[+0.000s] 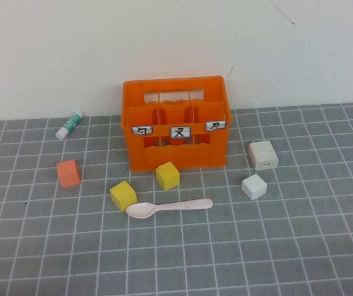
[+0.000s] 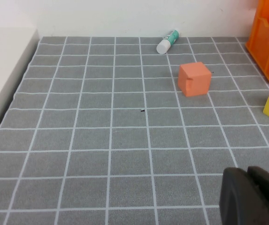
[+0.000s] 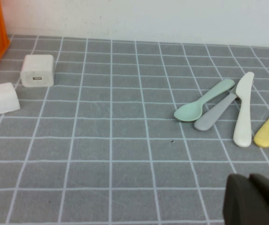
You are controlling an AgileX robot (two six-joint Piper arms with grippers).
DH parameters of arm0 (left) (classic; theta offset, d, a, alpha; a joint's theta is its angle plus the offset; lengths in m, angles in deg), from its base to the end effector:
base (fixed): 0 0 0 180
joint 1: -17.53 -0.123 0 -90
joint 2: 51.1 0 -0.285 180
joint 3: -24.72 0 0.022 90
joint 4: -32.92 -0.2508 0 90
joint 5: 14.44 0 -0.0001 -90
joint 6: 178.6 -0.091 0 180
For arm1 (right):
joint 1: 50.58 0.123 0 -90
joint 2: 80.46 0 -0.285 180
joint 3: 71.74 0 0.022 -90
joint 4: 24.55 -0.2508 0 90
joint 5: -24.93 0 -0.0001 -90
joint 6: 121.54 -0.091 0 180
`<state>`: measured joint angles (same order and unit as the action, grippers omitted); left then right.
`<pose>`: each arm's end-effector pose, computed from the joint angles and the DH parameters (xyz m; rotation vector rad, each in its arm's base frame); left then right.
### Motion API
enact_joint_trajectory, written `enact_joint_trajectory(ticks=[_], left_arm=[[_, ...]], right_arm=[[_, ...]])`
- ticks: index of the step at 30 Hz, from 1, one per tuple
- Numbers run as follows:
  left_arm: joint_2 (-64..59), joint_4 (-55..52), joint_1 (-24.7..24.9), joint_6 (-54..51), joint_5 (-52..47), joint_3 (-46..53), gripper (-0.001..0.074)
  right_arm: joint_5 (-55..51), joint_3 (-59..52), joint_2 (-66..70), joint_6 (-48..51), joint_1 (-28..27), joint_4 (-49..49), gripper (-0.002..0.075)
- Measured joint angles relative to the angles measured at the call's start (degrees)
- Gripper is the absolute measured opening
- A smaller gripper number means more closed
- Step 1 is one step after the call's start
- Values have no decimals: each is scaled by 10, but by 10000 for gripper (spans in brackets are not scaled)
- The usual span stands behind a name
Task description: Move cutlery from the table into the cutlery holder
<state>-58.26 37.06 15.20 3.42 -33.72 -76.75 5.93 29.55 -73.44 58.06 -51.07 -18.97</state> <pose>0.0536 0.0000 0.1758 -0.1152 1.8281 -0.0660 0.0535 -0.0033 0.1753 -0.0476 1.8267 -0.0950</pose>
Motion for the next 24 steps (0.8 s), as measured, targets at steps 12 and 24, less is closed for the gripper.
enact_joint_trajectory(ticks=[12,24], left_arm=[[0,368,0,73,61,4,-1],[0,432,3,55,214,-7,-1]], right_arm=[[0,0,0,4,0,0,-2],[0,0,0,4,0,0,-2]])
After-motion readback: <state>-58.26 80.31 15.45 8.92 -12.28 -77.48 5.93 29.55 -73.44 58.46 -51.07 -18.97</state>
